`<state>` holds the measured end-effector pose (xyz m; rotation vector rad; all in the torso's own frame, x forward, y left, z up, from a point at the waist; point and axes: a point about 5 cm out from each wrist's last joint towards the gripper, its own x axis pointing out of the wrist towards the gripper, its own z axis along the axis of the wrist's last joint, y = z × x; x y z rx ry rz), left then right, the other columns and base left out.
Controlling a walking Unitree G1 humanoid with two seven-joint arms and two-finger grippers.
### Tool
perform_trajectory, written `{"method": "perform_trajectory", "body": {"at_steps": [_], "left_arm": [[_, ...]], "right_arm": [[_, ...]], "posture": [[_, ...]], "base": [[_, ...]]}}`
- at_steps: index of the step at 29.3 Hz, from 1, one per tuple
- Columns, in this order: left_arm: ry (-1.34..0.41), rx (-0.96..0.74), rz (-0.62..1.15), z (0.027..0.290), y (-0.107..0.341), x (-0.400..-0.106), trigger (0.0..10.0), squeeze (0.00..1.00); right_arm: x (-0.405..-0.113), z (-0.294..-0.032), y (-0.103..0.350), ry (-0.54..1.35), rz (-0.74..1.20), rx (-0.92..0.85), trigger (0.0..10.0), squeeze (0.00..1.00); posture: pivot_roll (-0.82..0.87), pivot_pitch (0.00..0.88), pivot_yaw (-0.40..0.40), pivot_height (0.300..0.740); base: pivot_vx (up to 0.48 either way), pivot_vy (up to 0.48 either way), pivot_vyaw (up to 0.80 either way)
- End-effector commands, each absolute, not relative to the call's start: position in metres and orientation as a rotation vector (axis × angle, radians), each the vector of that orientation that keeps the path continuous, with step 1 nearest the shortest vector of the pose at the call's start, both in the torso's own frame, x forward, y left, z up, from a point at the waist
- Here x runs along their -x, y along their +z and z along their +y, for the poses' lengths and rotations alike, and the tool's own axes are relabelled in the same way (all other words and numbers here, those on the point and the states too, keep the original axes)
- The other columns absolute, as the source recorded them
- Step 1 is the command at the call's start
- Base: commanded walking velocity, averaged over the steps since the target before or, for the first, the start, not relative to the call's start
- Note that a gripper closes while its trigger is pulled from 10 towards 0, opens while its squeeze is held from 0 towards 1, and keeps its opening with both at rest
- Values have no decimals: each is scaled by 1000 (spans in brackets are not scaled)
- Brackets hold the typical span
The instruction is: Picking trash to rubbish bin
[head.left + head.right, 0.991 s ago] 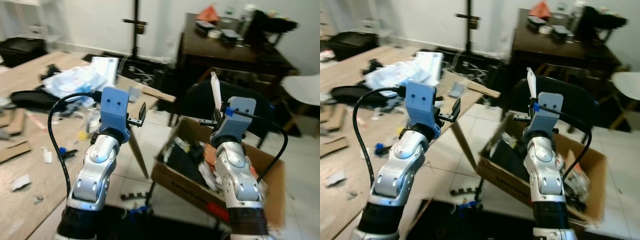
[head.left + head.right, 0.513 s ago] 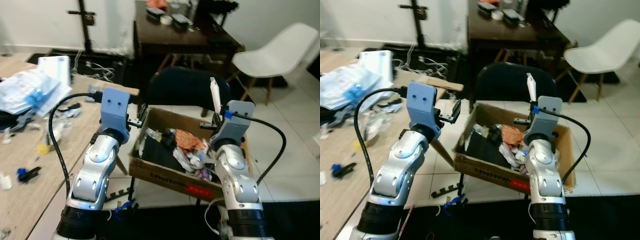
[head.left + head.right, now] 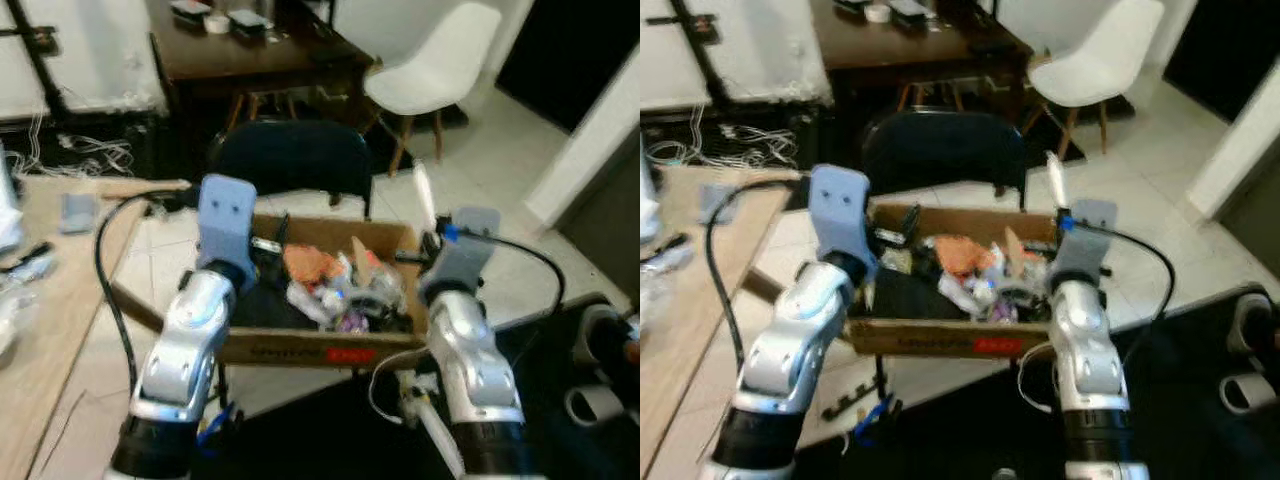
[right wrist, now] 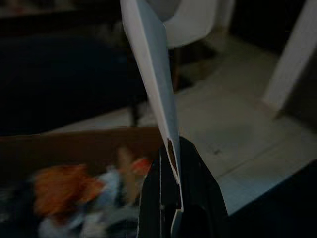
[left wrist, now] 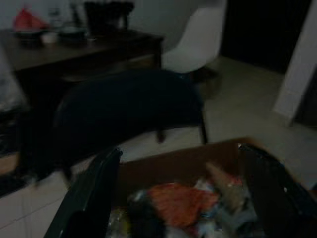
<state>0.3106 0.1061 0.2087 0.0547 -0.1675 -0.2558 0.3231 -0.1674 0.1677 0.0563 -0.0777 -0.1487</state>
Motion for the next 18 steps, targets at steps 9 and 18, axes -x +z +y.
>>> {"method": "perform_trajectory", "body": {"at_steps": [9, 18], "left_arm": [[-235, -47, -175, 110, 212, -311, 10000, 0], [-244, -24, -171, 109, 213, -310, 10000, 0]], "right_arm": [[-324, -161, 168, -124, -71, -62, 10000, 0], [-323, -161, 168, -118, -72, -61, 10000, 0]], "posture": [[156, 113, -37, 740], [152, 118, -38, 740]], "base": [[33, 0, 0], [383, 0, 0]]}}
